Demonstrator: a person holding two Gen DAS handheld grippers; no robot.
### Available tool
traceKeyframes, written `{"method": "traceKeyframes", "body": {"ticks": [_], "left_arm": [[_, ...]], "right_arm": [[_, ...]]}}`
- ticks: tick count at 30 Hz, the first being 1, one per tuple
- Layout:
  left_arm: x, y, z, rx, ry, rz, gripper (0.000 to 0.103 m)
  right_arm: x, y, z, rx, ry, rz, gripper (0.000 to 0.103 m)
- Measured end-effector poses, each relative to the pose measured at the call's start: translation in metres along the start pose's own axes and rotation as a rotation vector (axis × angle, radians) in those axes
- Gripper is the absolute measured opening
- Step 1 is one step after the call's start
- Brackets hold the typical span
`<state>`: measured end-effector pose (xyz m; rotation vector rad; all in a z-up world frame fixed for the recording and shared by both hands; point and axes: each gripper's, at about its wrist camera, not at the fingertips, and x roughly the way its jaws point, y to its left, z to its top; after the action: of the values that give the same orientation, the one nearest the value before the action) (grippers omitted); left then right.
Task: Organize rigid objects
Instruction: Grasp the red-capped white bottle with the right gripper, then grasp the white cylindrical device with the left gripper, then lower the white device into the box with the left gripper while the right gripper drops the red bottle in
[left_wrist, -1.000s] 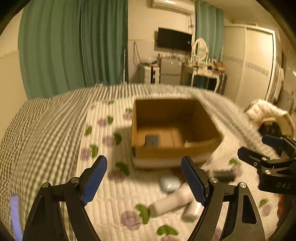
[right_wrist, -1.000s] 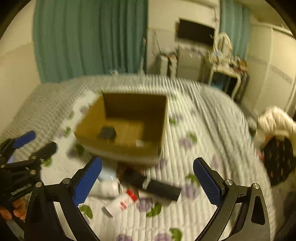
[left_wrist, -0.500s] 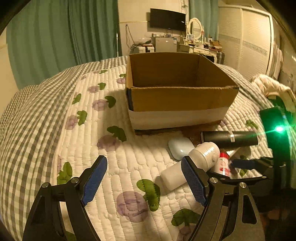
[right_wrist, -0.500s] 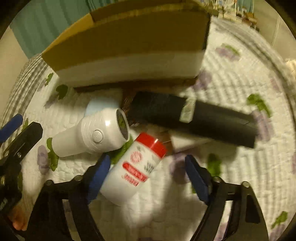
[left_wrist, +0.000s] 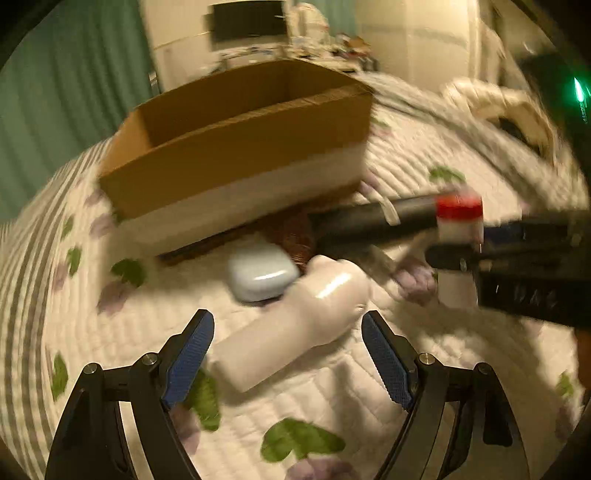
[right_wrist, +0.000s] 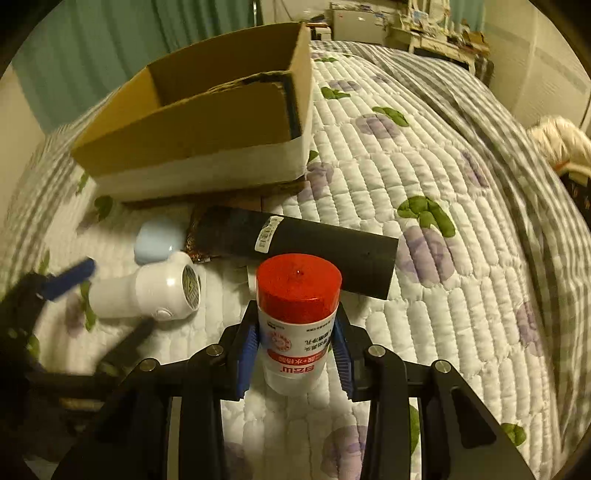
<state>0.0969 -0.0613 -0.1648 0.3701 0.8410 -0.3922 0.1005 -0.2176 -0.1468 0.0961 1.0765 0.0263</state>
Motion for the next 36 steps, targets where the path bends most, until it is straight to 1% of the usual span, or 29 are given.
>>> {"method": "traceKeyframes", "body": {"ticks": [2, 4, 6, 8, 10, 11, 15, 17, 20, 23, 24, 26, 29, 31, 33, 36], "left_arm": [[0.009, -0.008, 0.001, 0.056, 0.013, 0.033, 0.084], [0.018, -0.012, 0.001, 0.088, 0.024, 0.051, 0.082], [0.018, -0.012, 0.000, 0.080, 0.020, 0.021, 0.069], [0.015, -0.012, -0.001, 0.069, 0.008, 0.012, 0.056], [0.009, -0.013, 0.000, 0.070, -0.005, 0.005, 0.049], [0.005, -0.012, 0.000, 0.059, -0.012, -0.001, 0.049], [-0.015, 0.004, 0.002, -0.056, -0.047, -0.039, 0.049], [-0.026, 0.007, 0.006, -0.076, -0.057, -0.035, 0.049], [-0.045, 0.019, 0.020, -0.134, -0.073, -0.038, 0.049], [-0.063, 0.036, 0.037, -0.228, -0.089, -0.045, 0.049], [-0.070, 0.043, 0.045, -0.259, -0.101, -0.052, 0.049], [-0.080, 0.050, 0.060, -0.286, -0.123, -0.060, 0.049], [-0.101, 0.059, 0.087, -0.288, -0.185, -0.011, 0.049], [-0.113, 0.064, 0.108, -0.283, -0.212, 0.014, 0.049], [-0.120, 0.071, 0.127, -0.286, -0.242, 0.037, 0.049], [-0.116, 0.088, 0.151, -0.317, -0.254, 0.057, 0.049]], "right_arm": [[-0.002, -0.002, 0.002, -0.011, -0.002, -0.001, 0.036], [-0.001, 0.002, 0.003, -0.039, -0.005, -0.009, 0.036], [0.002, 0.007, 0.003, -0.052, -0.009, -0.009, 0.036], [0.002, 0.007, 0.001, -0.061, -0.014, -0.007, 0.036], [0.001, 0.007, 0.000, -0.073, -0.023, -0.014, 0.036], [0.000, 0.007, 0.000, -0.079, -0.027, -0.018, 0.036], [-0.008, 0.011, 0.003, -0.100, -0.049, -0.023, 0.036], [-0.015, 0.011, 0.006, -0.103, -0.068, -0.024, 0.036], [-0.030, 0.012, 0.014, -0.096, -0.103, -0.005, 0.036], [-0.048, 0.013, 0.024, -0.100, -0.148, 0.003, 0.036], [-0.058, 0.013, 0.031, -0.102, -0.172, 0.012, 0.036], [-0.070, 0.015, 0.041, -0.109, -0.205, 0.025, 0.036], [-0.088, 0.022, 0.066, -0.144, -0.264, 0.031, 0.036], [-0.100, 0.028, 0.089, -0.160, -0.311, 0.052, 0.036], [-0.108, 0.035, 0.107, -0.177, -0.339, 0.068, 0.036], [-0.116, 0.045, 0.143, -0.213, -0.384, 0.087, 0.036]]}}
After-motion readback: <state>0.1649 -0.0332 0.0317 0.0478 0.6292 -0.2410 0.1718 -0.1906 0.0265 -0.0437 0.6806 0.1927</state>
